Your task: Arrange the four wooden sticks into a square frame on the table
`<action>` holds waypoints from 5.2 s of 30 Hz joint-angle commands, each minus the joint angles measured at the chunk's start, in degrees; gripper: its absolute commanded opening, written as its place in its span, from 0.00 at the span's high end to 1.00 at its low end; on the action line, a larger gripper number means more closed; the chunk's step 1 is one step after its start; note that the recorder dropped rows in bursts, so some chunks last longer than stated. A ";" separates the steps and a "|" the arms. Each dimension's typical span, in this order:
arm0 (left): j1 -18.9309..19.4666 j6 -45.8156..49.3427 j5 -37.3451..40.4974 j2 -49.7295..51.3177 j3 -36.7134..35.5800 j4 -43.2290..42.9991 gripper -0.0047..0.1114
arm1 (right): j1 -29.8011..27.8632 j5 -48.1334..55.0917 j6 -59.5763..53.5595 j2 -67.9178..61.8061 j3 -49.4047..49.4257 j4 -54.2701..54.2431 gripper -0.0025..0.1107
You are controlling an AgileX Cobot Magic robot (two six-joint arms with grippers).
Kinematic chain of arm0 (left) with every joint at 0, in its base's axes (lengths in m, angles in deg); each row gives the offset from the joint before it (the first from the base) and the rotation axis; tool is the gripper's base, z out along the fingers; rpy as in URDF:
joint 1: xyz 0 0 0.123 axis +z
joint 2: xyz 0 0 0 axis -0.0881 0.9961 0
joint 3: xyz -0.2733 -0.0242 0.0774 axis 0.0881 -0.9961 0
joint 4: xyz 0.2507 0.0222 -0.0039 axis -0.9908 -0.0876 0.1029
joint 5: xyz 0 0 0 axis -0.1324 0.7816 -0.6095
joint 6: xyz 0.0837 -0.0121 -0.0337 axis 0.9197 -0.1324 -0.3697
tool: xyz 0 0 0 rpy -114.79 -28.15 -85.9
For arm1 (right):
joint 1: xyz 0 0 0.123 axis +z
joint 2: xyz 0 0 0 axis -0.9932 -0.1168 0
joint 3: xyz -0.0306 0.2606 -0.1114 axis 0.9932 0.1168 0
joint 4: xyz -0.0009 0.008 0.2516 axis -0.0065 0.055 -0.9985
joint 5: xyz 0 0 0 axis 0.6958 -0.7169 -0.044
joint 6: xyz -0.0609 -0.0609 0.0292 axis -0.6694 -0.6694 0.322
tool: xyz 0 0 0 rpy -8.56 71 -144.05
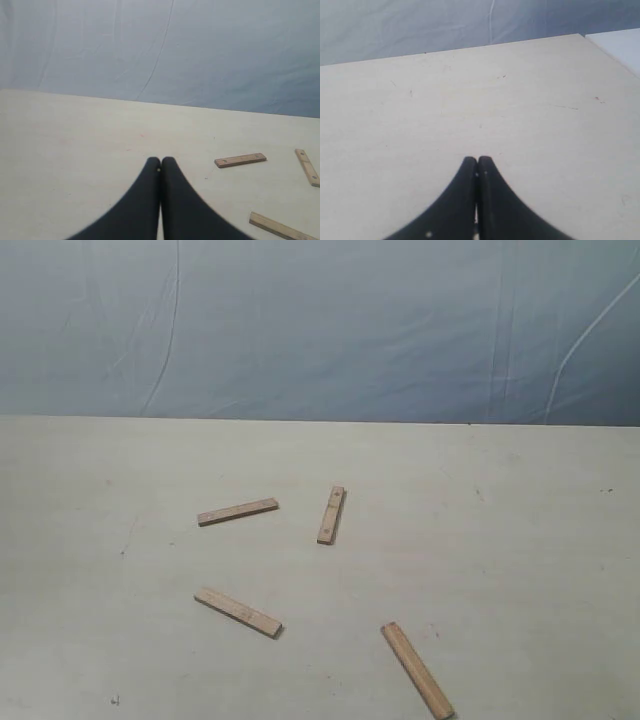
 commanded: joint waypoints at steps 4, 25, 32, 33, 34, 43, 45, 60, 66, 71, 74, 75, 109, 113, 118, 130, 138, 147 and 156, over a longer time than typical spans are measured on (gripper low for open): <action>0.12 -0.01 0.02 -0.33 -0.06 -0.10 0.96 | -0.08 -0.72 -0.18 0.20 -0.09 0.27 0.99; -0.01 -18.38 -29.36 -0.33 -0.06 10.34 0.96 | -0.08 -1.07 -0.18 0.20 -0.09 0.27 0.99; -0.01 -20.04 -45.00 5.29 8.32 0.17 0.96 | -0.08 -1.07 -0.18 0.20 -0.09 0.27 0.99; -0.01 -20.04 -44.69 8.05 10.83 -2.33 0.96 | -0.08 -1.07 -0.18 0.20 -0.09 0.27 0.99; -0.01 -20.04 -44.60 11.16 14.09 -5.81 0.96 | -0.08 -1.07 -0.18 0.20 -0.09 0.27 0.99; -1.52 -32.30 -18.83 39.36 38.49 -36.46 0.96 | -0.08 -1.07 -0.18 0.20 -0.09 0.27 0.99; -4.56 -33.64 -9.11 46.01 42.48 -41.28 0.96 | -0.08 -1.07 -0.18 0.20 -0.09 0.72 0.99; -21.73 44.20 43.46 83.94 68.97 11.01 0.96 | -0.08 -1.07 -0.18 0.20 -0.09 0.60 0.99; -21.73 70.52 46.18 93.88 68.97 12.81 0.87 | -0.08 -1.07 -0.18 0.20 -0.09 0.60 0.99; -21.73 82.69 46.29 99.83 68.97 17.68 0.63 | -0.08 -1.23 -0.18 0.20 -0.09 0.49 0.99; -21.73 90.63 45.25 102.86 68.97 18.58 0.49 | -0.08 -1.23 -0.18 0.20 -0.09 0.49 0.99; -21.73 92.60 44.56 103.89 68.97 18.58 0.45 | -0.08 -1.23 -0.18 0.20 -0.09 0.49 0.99; -24.25 61.57 25.84 107.84 71.83 16.70 0.96 | -0.08 -1.25 -0.18 0.20 -0.09 0.32 0.99; -21.40 33.46 23.37 106.94 74.47 16.70 0.96 | -0.08 -1.25 -0.18 0.20 -0.09 0.32 0.99; -17.23 8.92 22.95 108.63 74.75 16.54 0.96 | -0.08 -1.25 -0.18 0.20 -0.09 0.32 0.99; -17.13 -15.56 14.59 118.08 74.75 10.51 0.96 | -0.08 -1.15 -0.18 0.20 -0.09 0.53 0.99; -16.59 -27.91 14.02 118.31 74.75 -2.64 0.96 | -0.08 -1.15 -0.18 0.20 -0.09 0.53 0.99; -16.69 -27.91 17.55 118.31 74.75 -2.11 0.95 | -0.08 -1.25 -0.18 0.20 -0.09 0.49 0.99; -16.69 -27.91 15.46 118.31 74.90 0.20 0.74 | -0.08 -1.25 -0.18 0.20 -0.09 0.49 0.99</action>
